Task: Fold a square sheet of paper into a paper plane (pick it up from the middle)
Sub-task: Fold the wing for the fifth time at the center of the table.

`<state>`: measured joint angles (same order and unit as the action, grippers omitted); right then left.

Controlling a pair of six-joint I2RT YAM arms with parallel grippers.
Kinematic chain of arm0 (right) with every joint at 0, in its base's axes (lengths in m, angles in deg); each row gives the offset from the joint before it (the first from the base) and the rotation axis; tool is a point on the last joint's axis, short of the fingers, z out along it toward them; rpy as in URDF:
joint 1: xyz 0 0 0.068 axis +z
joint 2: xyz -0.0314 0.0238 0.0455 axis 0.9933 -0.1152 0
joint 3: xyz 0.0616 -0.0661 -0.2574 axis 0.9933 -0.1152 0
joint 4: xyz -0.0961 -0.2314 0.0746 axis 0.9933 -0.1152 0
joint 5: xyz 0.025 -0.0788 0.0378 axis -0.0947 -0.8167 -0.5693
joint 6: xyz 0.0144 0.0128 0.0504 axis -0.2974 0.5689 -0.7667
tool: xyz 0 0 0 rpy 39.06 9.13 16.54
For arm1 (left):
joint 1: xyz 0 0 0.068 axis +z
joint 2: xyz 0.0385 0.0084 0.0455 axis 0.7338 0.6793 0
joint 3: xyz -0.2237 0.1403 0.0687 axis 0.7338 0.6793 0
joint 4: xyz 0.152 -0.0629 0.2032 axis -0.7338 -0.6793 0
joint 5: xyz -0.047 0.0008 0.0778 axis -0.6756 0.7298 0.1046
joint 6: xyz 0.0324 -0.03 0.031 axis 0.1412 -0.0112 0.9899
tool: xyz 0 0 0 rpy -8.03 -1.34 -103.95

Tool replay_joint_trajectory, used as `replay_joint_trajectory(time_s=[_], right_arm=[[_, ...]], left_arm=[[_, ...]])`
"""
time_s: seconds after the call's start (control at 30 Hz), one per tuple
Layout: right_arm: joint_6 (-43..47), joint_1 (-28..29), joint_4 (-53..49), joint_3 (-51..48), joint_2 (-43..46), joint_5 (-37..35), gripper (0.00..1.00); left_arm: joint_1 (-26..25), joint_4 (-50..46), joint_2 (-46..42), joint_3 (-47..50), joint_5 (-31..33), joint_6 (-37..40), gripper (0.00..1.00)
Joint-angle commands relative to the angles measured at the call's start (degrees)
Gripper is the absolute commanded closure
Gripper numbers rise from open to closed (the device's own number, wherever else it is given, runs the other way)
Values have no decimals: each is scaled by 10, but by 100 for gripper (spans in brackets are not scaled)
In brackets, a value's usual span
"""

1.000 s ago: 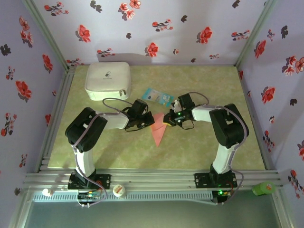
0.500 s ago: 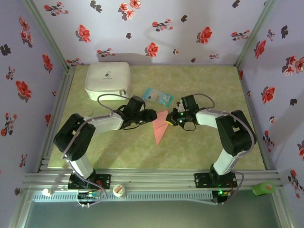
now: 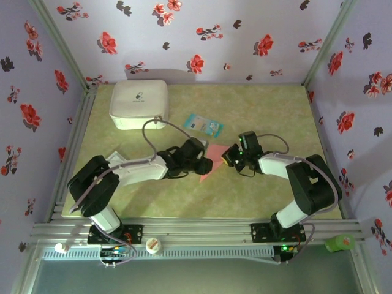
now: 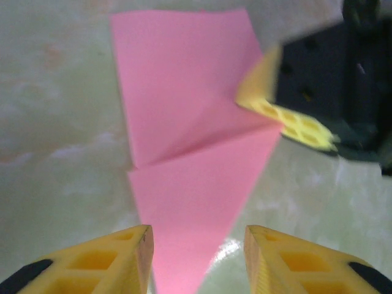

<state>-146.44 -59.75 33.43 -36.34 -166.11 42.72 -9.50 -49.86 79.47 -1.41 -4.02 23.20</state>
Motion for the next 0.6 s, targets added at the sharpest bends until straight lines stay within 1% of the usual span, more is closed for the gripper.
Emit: replay_joint_trajectory(time_s=[0.0, 0.13, 0.27, 0.43, 0.57], right_arm=[[-22, 4, 19, -3, 11, -10, 100], [-23, 4, 23, -1, 11, -5, 100], [-24, 5, 26, 1, 11, 0, 100], [-25, 5, 30, 3, 10, 4, 100], [-26, 6, 33, 1, 8, 8, 100]], left_arm=[[-42, -69, 12, -44, 106, 101, 56], [-62, -80, 42, -66, 119, 119, 56], [-67, -95, 65, -86, 130, 130, 55], [-75, -123, 91, -113, 160, 159, 55], [-79, -133, 110, -131, 167, 177, 55]])
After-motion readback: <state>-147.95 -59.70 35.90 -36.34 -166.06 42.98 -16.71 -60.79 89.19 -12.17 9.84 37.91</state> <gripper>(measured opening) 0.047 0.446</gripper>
